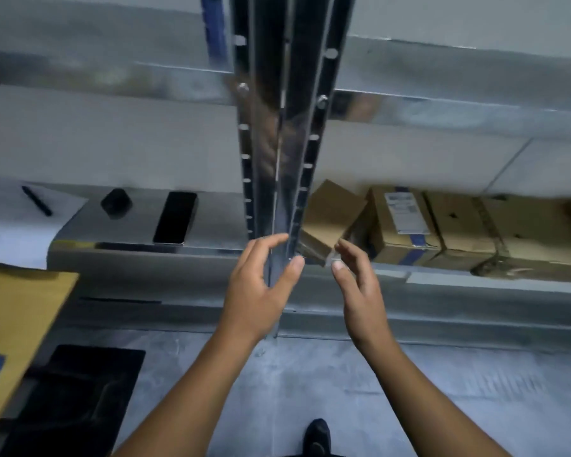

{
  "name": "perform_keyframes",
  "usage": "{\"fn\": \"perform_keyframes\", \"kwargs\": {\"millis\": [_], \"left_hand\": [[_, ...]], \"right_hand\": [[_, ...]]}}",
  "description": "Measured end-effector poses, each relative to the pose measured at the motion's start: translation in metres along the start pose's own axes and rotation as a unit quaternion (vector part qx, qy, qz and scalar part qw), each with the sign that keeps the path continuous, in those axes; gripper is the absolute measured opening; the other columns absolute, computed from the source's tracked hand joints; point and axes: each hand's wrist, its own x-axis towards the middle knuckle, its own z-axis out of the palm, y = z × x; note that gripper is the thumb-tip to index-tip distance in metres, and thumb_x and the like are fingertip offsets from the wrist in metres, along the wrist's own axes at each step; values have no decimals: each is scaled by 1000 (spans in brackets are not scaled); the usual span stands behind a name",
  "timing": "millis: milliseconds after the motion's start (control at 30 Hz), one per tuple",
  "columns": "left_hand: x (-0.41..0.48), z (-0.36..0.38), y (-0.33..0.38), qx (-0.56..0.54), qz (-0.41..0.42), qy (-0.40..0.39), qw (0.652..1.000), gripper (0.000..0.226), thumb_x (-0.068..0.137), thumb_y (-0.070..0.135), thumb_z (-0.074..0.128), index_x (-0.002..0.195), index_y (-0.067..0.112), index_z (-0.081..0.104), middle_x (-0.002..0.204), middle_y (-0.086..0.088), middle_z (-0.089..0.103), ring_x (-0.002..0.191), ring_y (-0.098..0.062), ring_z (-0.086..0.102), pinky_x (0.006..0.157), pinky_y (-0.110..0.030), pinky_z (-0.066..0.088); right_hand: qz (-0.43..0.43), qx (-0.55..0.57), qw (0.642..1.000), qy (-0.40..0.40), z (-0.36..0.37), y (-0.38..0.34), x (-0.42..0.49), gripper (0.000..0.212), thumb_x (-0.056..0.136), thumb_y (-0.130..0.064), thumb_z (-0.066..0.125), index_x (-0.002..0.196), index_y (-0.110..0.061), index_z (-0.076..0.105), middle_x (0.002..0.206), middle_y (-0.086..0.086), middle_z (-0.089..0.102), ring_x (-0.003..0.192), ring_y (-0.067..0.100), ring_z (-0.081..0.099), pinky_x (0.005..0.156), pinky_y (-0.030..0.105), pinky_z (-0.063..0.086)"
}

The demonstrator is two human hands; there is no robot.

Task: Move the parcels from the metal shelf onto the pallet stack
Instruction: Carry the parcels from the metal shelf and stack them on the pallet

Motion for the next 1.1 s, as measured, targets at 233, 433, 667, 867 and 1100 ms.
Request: {"fn": "perform_keyframes", "kwargs": {"millis": [233,433,667,867,1100], "left_hand": [[24,102,2,105,-34,-74,991,72,87,73,47,144,30,49,140,19,45,119,12,43,93,-1,29],[60,124,-18,220,-24,-111,969,54,103,44,55,149,18,48,154,-2,47,144,-21,42,118,-43,37],[93,151,-37,302,-56,-157,939,67,106,50,44,161,14,31,171,-11,23,160,-29,10,128,-41,6],[89,171,-35,368,-15,-126,921,64,104,51,37,154,13,45,161,-11,38,152,-33,24,127,-46,-2],[102,170,-31,283,2,-111,953,40,102,42,51,130,21,69,147,-13,48,141,-34,30,119,-49,30]], "right_hand": [[55,-7,998,0,-94,23,28,57,90,-61,54,143,-41,50,145,-20,54,127,-20,46,98,9,40],[101,-3,995,-19,-114,39,46,62,91,-64,48,147,-38,51,146,-22,53,113,-35,44,87,0,38],[142,-15,990,-11,-108,49,70,72,91,-70,43,152,-34,50,150,-18,54,129,-17,47,110,19,37],[175,-17,984,10,-109,57,80,78,85,-81,41,149,-39,51,149,-21,54,140,-2,47,123,41,35],[195,-26,980,16,-106,62,87,77,86,-85,39,148,-41,52,148,-19,57,141,3,49,123,48,36]]}}
